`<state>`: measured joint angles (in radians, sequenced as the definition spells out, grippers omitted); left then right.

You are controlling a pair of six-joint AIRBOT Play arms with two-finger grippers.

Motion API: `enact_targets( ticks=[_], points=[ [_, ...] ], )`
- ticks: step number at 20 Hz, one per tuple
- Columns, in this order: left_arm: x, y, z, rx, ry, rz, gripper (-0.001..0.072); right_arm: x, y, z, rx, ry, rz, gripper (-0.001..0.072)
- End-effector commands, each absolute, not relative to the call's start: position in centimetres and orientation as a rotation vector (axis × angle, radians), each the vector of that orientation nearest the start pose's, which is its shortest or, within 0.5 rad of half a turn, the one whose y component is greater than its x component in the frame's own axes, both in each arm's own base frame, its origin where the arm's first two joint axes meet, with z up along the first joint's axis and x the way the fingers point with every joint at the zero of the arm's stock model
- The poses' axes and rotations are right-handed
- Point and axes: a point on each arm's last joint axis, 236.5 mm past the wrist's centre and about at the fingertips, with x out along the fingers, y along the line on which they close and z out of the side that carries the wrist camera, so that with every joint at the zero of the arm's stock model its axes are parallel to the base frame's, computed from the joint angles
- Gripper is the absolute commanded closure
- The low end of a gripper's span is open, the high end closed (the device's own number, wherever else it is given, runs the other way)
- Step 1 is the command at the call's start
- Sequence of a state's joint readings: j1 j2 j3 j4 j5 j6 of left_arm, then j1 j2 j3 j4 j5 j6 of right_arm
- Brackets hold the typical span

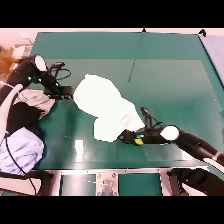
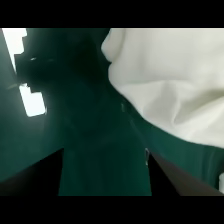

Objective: Fold the shirts.

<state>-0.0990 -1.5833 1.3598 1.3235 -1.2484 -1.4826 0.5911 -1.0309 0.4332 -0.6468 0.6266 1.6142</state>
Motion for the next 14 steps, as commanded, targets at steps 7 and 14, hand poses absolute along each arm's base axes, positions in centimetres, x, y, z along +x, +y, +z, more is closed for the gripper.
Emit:
enact_targets(
  ticks=[7, 14],
  points=[
    [44.0, -16.0, -8.9, -0.383, 1.313, -0.501, 0.0159, 23.8, 30.8, -9.0, 0.642, 1.393, 0.437, 0.0549],
    [44.0, -17.8, -1.8, -0.353, 1.299, -0.658, 0.0682, 22.4, 29.4, -2.5, 0.544, 1.435, 0.632, 0.0699]
  ],
)
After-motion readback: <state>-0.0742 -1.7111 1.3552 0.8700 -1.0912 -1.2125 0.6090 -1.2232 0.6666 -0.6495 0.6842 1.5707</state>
